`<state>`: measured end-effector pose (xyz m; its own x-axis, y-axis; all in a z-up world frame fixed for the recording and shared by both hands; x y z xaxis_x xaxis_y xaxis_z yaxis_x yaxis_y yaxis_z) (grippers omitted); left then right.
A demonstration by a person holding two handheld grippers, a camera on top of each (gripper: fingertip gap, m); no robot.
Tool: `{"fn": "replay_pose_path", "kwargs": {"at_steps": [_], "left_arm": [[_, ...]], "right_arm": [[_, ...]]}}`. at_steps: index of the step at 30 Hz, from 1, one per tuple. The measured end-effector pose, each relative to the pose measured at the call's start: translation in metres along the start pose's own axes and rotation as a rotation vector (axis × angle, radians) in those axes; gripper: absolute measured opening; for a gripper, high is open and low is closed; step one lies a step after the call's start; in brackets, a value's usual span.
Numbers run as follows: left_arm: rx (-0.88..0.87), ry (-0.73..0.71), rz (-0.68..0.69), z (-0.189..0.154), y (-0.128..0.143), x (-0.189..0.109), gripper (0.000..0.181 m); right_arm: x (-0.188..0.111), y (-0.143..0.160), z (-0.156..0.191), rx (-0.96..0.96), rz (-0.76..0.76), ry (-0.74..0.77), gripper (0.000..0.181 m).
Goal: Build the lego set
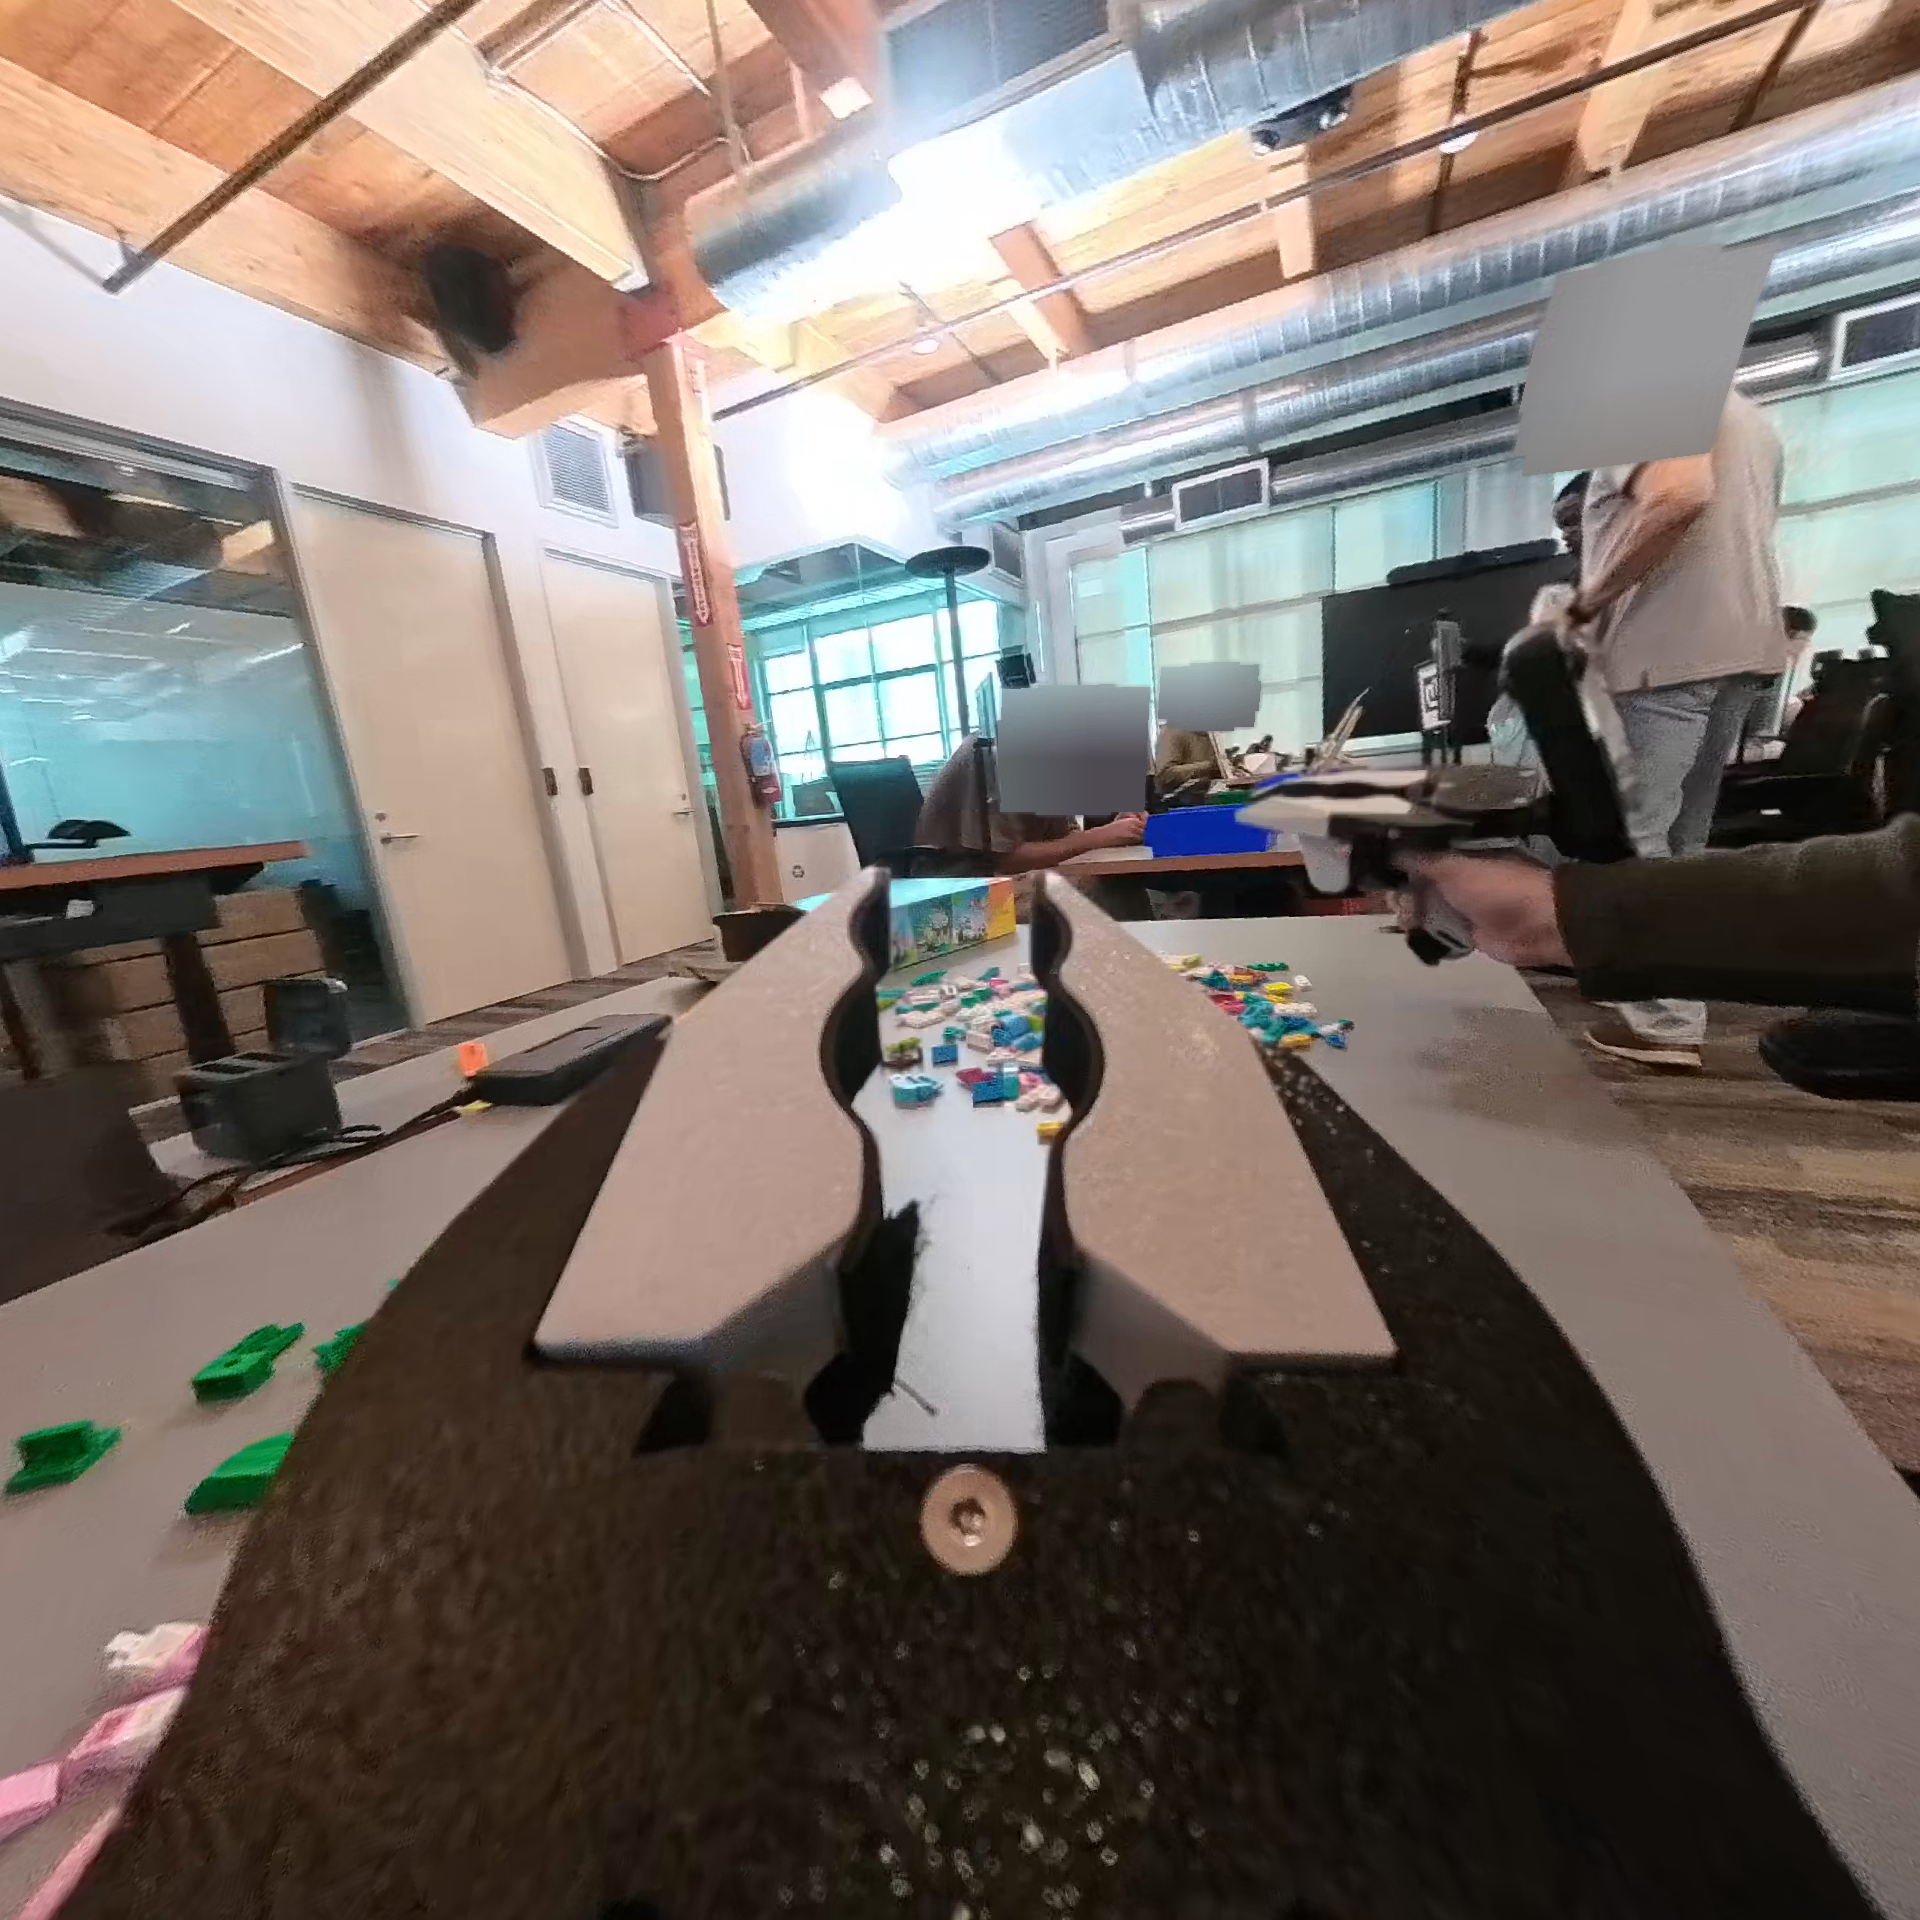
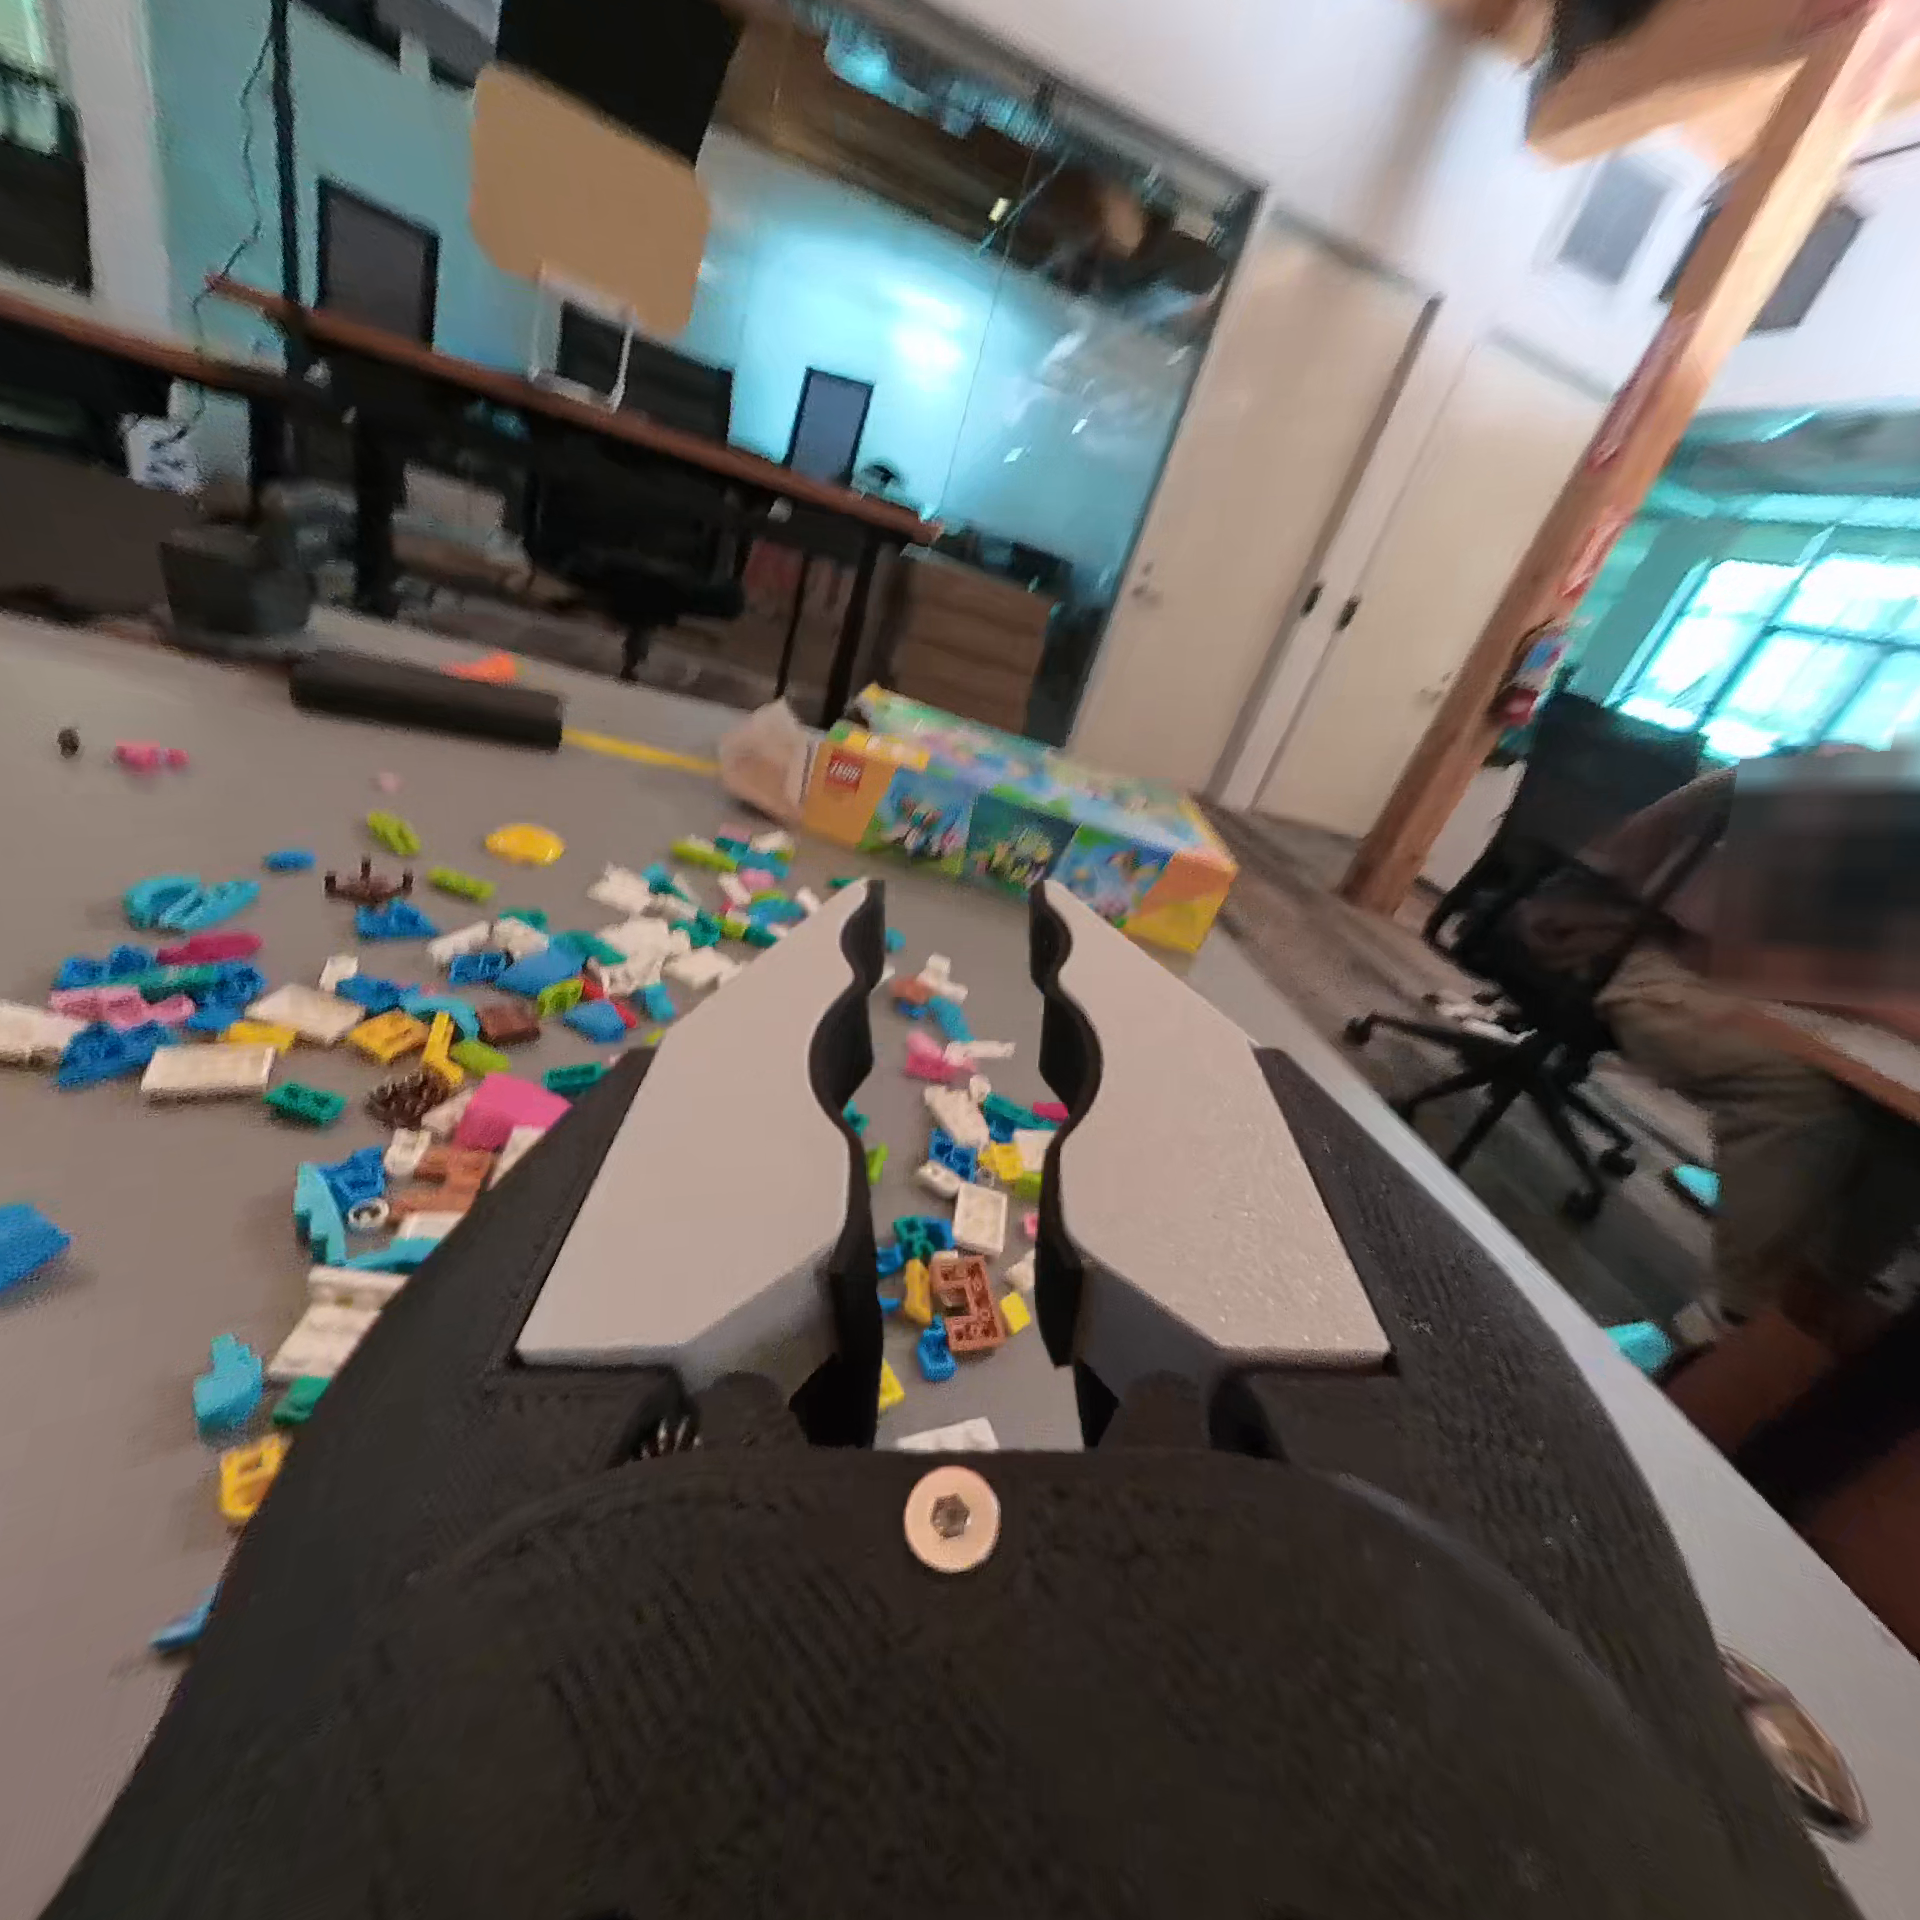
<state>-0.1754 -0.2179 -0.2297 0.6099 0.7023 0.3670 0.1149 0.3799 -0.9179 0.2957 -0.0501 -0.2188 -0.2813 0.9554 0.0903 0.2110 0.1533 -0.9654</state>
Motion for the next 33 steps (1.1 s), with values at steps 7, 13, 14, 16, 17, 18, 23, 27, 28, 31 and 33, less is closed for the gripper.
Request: {"fn": "replay_pose_path", "kwargs": {"at_steps": [7, 13, 14, 16, 17, 18, 23, 27, 28, 31, 33], "left_arm": [[0.065, -0.171, 0.032, 0.009, 0.004, 0.007, 0.025], [0.130, -0.305, 0.055, 0.024, 0.009, 0.009, 0.024], [0.124, -0.316, 0.056, 0.026, 0.010, 0.011, 0.024], [0.118, -0.332, 0.054, 0.028, 0.011, 0.014, 0.023], [0.117, -0.338, 0.056, 0.028, 0.012, 0.016, 0.023], [0.117, -0.339, 0.057, 0.028, 0.013, 0.018, 0.023], [0.125, -0.326, 0.062, 0.026, 0.016, 0.024, 0.020], [0.109, -0.322, 0.065, 0.028, 0.018, 0.026, 0.019], [0.105, -0.320, 0.062, 0.028, 0.017, 0.026, 0.019], [0.090, -0.316, 0.056, 0.028, 0.017, 0.025, 0.018], [0.079, -0.310, 0.057, 0.029, 0.018, 0.026, 0.018]], "right_arm": [[0.012, 0.016, -0.023, -0.043, 0.059, 0.063, 0.025], [0.007, 0.022, -0.040, -0.055, 0.125, 0.017, 0.018], [0.008, 0.023, -0.038, -0.062, 0.157, -0.039, 0.015], [0.013, 0.023, -0.034, -0.070, 0.237, -0.163, 0.014], [0.016, 0.022, -0.031, -0.067, 0.267, -0.232, 0.014], [0.020, 0.022, -0.028, -0.050, 0.302, -0.305, 0.014], [0.065, 0.025, 0.006, -0.134, 0.521, -0.696, 0.010], [0.106, 0.021, 0.019, -0.266, 0.663, -0.872, 0.007], [0.113, 0.019, 0.022, -0.290, 0.660, -0.936, 0.004], [0.133, 0.019, 0.034, -0.449, 0.696, -1.044, 0.002], [0.145, 0.019, 0.045, -0.513, 0.711, -1.092, 0.002]]}}
Point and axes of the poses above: each gripper's, where its closed fingertips meet, x out along the fingers, y out of its underside, z = x × y across the jaws, the point moved 10 cm from there along -x, back along the fingers, and after that the axes turned 3 degrees about x, right-handed, at the moved point
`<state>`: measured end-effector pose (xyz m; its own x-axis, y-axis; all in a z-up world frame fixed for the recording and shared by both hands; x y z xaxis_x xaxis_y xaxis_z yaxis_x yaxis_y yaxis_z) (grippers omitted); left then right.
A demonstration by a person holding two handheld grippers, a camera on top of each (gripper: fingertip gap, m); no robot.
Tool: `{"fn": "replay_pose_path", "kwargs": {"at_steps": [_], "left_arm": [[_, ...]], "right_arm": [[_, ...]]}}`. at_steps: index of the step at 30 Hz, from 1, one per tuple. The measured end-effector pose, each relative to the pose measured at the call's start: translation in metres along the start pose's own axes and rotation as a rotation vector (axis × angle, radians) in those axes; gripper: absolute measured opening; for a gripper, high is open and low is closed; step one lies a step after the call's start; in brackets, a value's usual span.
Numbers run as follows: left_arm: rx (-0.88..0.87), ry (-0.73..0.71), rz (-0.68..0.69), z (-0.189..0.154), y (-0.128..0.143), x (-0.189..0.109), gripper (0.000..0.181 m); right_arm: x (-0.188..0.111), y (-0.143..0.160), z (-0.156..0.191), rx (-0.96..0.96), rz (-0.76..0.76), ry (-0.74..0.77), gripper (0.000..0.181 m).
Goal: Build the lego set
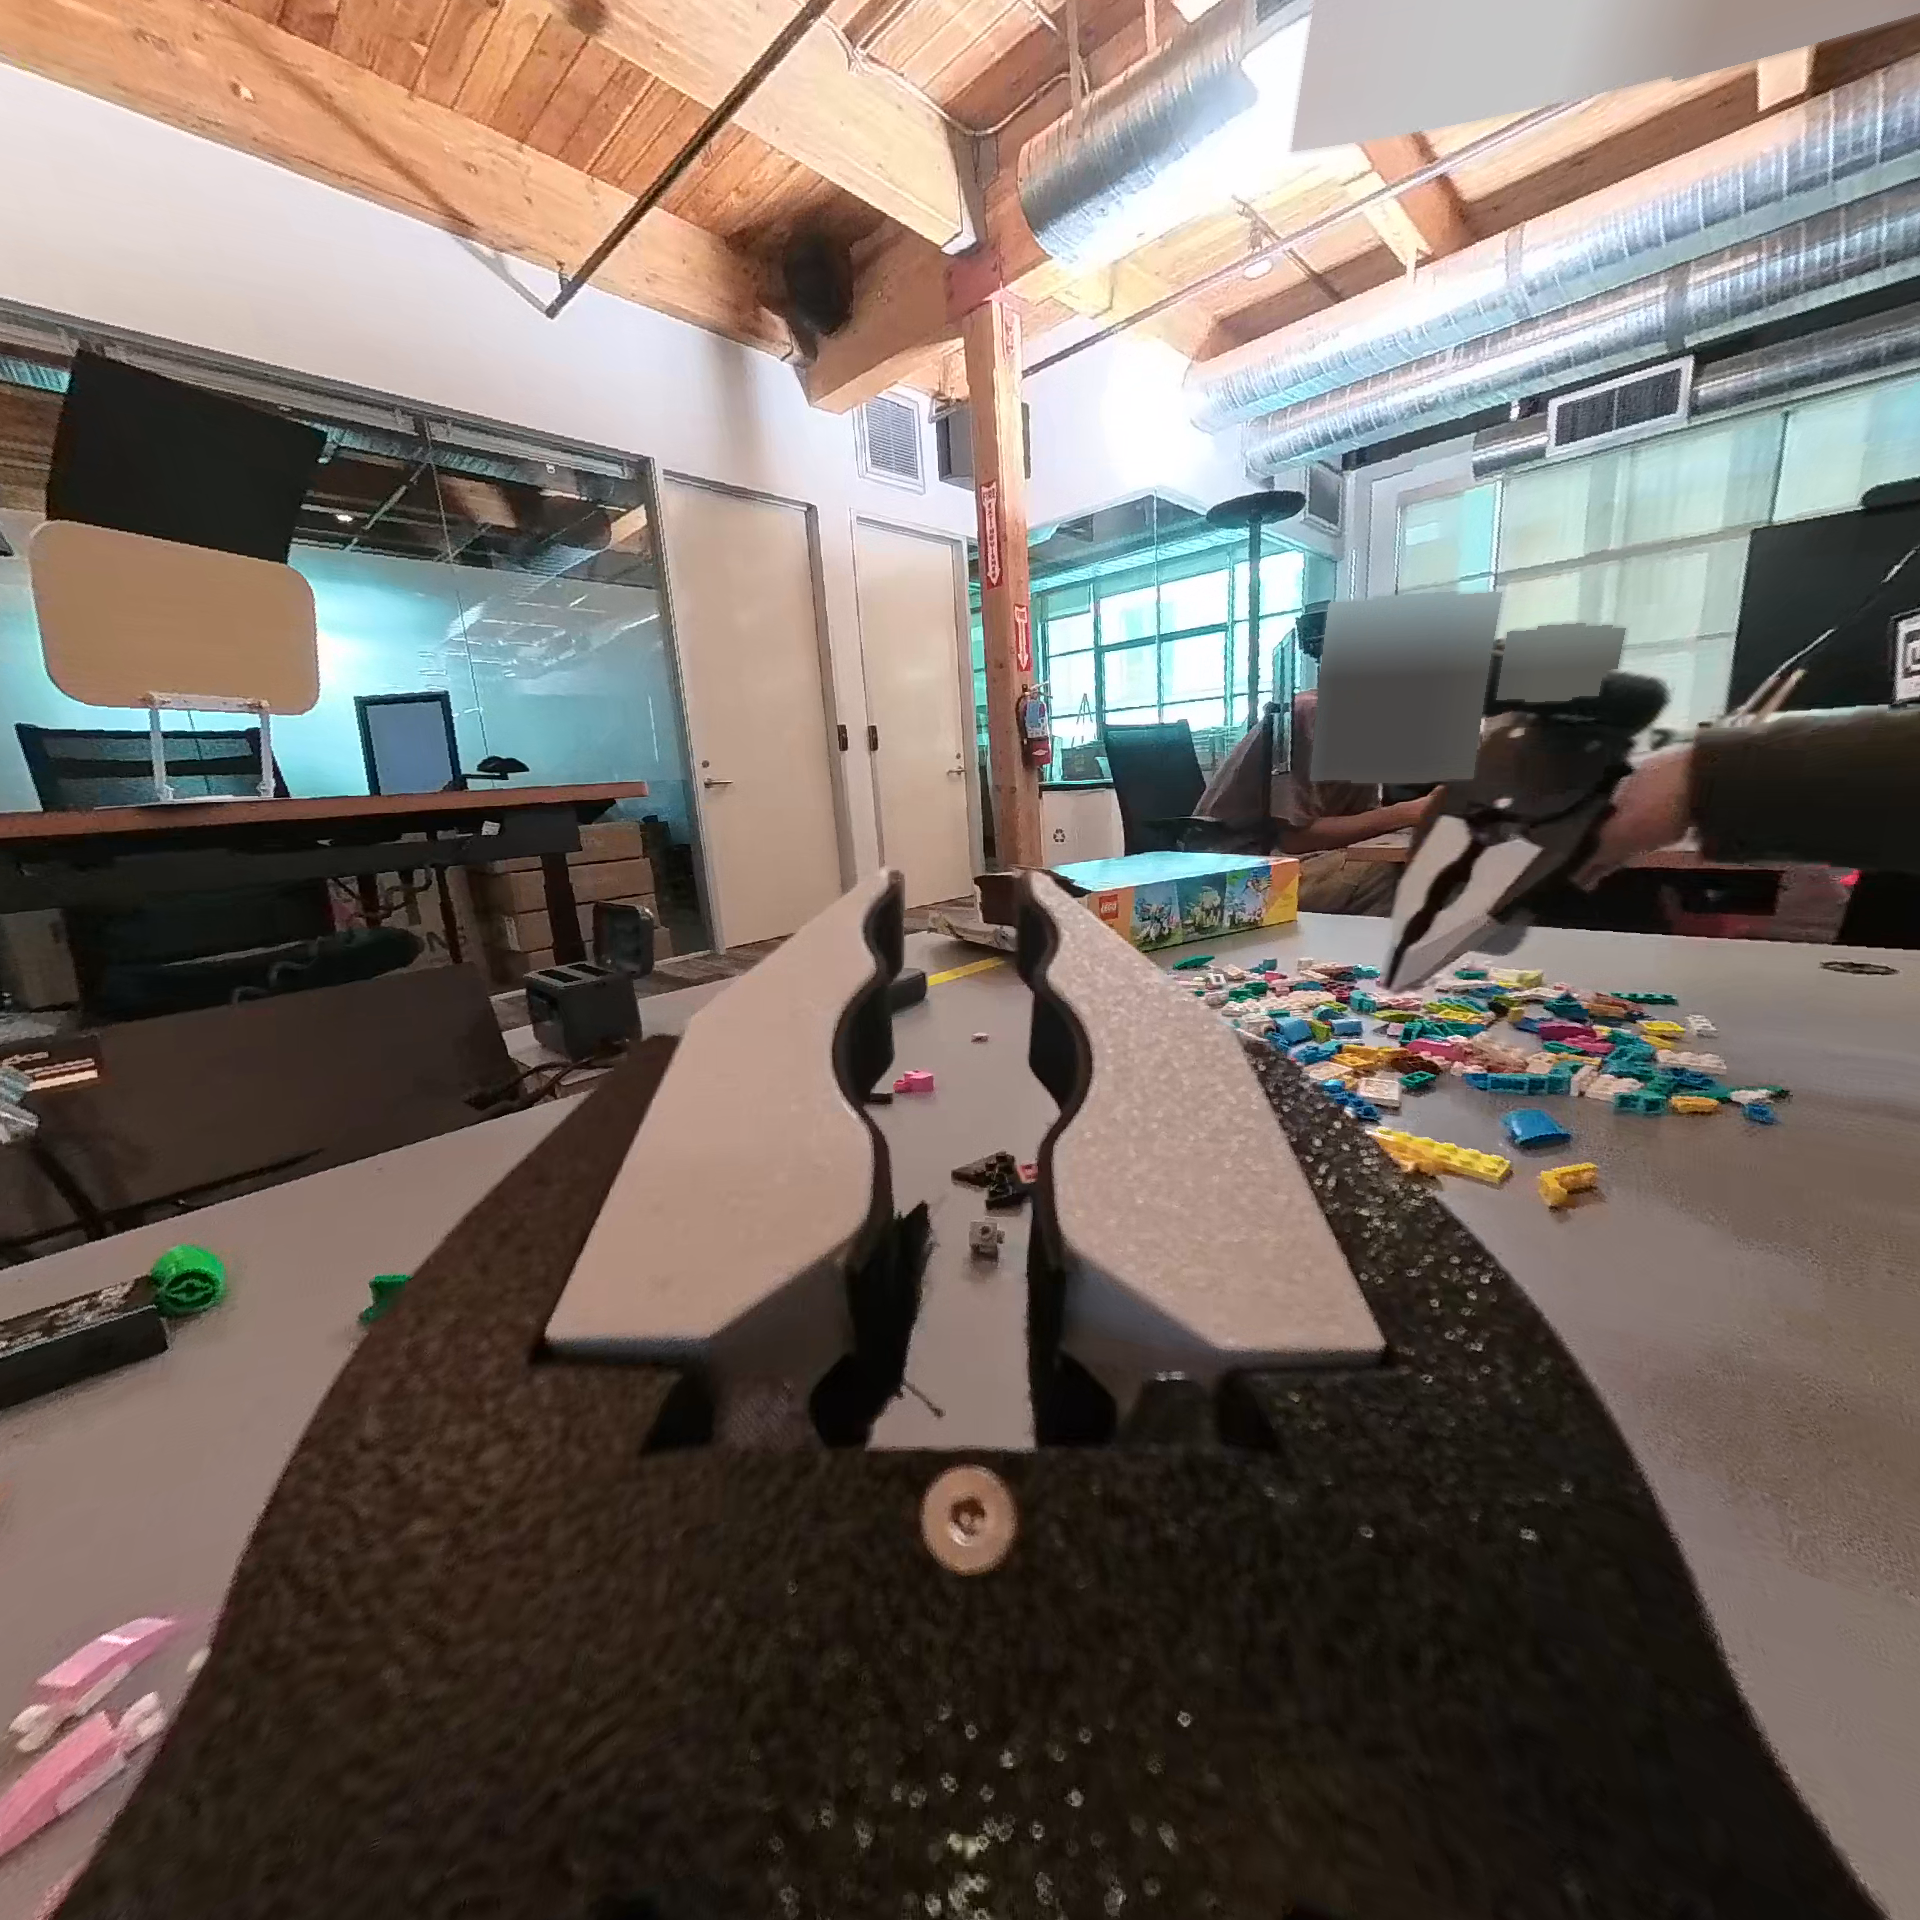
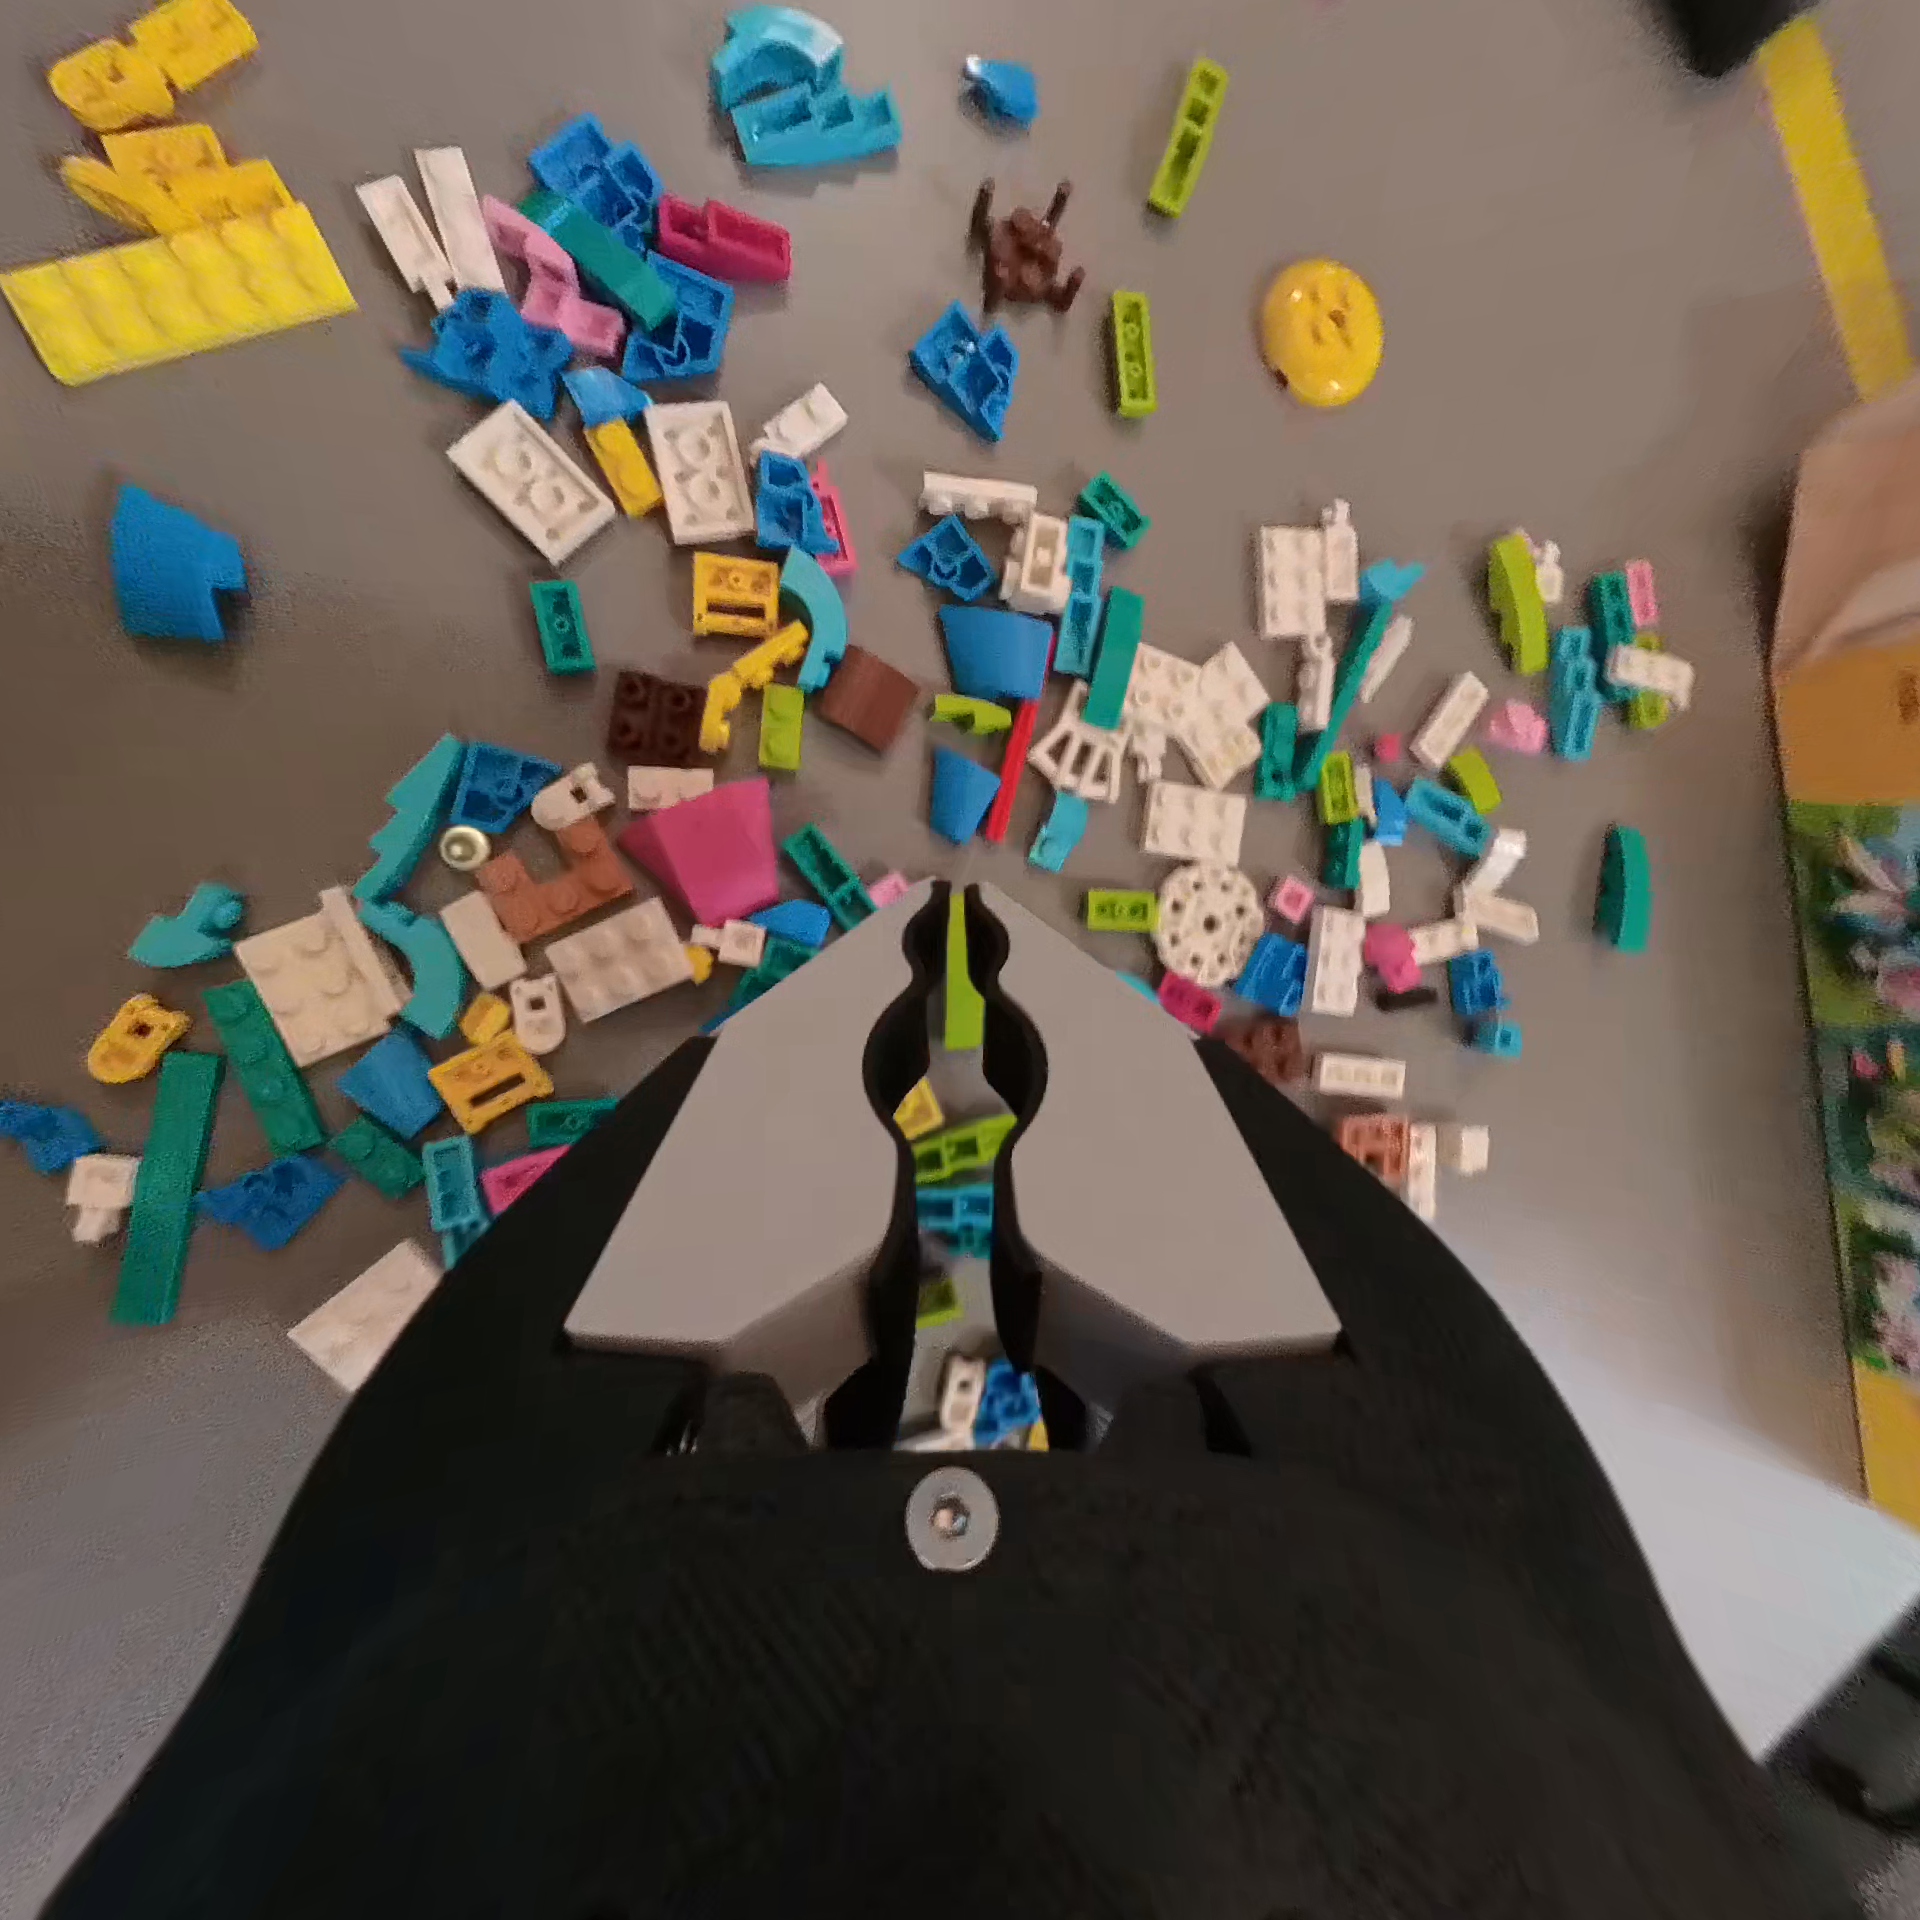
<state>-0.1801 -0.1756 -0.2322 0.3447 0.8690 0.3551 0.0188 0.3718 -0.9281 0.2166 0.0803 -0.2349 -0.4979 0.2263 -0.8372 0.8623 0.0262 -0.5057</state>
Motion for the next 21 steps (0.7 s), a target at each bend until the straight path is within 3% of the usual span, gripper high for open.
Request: {"fn": "replay_pose_path", "kwargs": {"at_steps": [5, 11, 21], "left_arm": [[-0.016, 0.025, 0.003, -0.001, 0.001, 0.001, 0.017], [-0.027, 0.045, 0.002, -0.002, 0.001, 0.001, 0.017], [-0.039, 0.063, 0.004, -0.002, 0.001, 0.002, 0.017]], "right_arm": [[0.021, -0.013, -0.009, -0.057, 0.123, -0.154, 0.005], [0.021, -0.010, -0.014, -0.044, 0.245, -0.275, 0.010], [0.009, 0.000, -0.018, -0.049, 0.337, -0.305, 0.013]]}}
Point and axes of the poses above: each gripper's, where its closed fingertips meet, x out along the fingers, y out of its underside, z = x × y across the jaws, the point moved 10 cm from there along -x, back along the fingers, and after that the axes turned 3 degrees about x, right-handed, at the moved point
